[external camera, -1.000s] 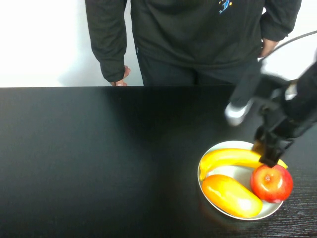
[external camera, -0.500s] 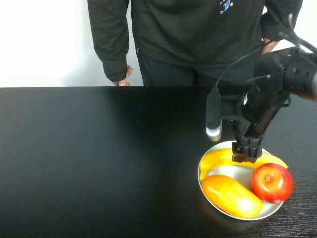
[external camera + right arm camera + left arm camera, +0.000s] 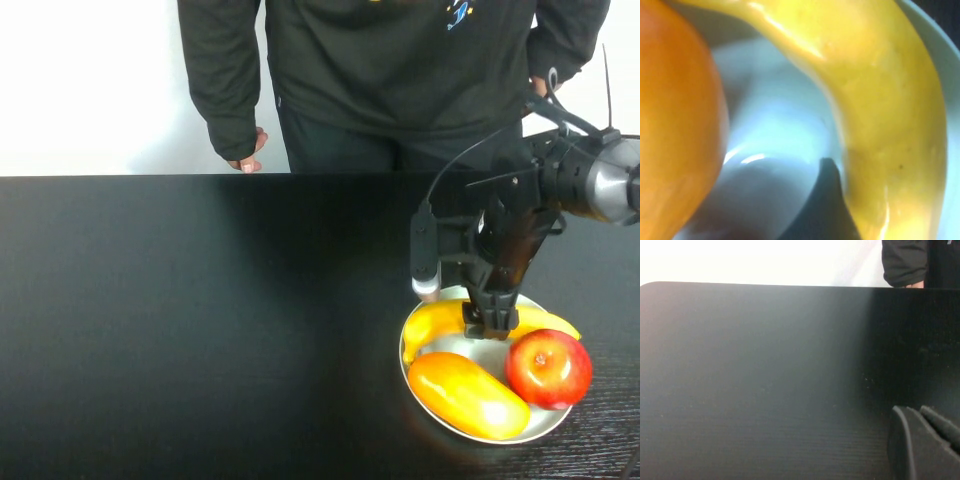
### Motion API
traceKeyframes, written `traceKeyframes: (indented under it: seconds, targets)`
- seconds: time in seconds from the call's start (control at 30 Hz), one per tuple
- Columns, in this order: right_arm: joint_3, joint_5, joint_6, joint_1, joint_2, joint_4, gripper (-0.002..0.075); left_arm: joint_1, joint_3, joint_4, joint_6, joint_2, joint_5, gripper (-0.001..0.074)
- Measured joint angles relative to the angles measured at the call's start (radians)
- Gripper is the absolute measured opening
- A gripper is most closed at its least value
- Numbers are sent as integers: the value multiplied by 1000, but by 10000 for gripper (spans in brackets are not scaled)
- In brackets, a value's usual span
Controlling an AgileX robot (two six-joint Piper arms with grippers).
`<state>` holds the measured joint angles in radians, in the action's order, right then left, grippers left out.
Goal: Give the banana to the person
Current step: Pick up the banana
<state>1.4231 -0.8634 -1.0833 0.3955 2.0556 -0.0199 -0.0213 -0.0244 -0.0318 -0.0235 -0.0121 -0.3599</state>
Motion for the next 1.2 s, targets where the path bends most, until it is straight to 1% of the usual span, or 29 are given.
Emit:
traceKeyframes:
  seconds: [0.5,0.6,0.77,0.8,1.03,1.2]
  targets:
    - [18,42,-12,0,32,0,489,0,0,0,0,0,0,-4]
    - [18,48,-9,0,33,0,449,0,0,0,0,0,0,-4]
    - [18,50,14,-1,35,3,295,0,0,0,0,0,0,-4]
    - [18,44,21,-1,35,0,280,0,0,0,0,0,0,-4]
    - [10,-40,35,-1,4,0,280,0,0,0,0,0,0,-4]
    - [10,-77,119,-1,-72,20,280,0,0,0,0,0,0,-4]
